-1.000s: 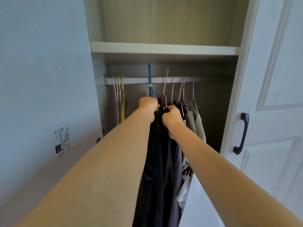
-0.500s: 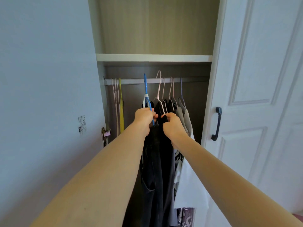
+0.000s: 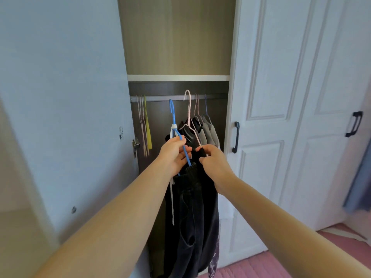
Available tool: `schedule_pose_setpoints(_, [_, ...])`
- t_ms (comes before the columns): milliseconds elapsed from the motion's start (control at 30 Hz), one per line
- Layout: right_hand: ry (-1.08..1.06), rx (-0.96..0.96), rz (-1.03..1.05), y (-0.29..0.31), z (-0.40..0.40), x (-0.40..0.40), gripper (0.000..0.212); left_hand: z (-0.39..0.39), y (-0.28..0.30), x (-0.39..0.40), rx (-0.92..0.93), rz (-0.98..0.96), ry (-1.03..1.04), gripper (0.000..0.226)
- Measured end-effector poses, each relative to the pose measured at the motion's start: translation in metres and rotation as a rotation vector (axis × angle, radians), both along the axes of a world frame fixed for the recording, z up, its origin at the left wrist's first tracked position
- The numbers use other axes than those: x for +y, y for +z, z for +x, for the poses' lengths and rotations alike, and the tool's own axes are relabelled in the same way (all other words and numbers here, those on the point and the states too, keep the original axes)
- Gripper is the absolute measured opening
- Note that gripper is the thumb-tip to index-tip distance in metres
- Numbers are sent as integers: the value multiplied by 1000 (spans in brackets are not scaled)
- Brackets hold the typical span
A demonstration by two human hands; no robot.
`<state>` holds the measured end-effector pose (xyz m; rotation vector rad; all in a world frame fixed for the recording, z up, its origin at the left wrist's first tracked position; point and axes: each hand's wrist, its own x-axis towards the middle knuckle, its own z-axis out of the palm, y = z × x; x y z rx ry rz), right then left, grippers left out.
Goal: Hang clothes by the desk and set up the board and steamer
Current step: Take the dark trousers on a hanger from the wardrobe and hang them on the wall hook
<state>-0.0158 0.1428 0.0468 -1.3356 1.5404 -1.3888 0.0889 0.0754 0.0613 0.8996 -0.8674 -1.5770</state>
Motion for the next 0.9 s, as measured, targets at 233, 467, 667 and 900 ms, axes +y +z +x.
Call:
schedule_pose_setpoints(233, [-22, 49, -48, 17, 9, 95, 29, 12, 16, 85, 164, -58, -183, 19])
schedule_pose_setpoints(467, [-74, 116, -99, 37, 18, 174, 31, 34, 43, 155, 150, -146, -373, 38])
schedule_pose_setpoints(667, [-144, 145, -144, 59, 34, 225, 32, 52, 60, 197, 16, -286, -400, 20])
schedule_pose_setpoints(900, [-214, 160, -170, 67, 63, 290, 31, 81, 66, 250, -2, -304, -415, 12])
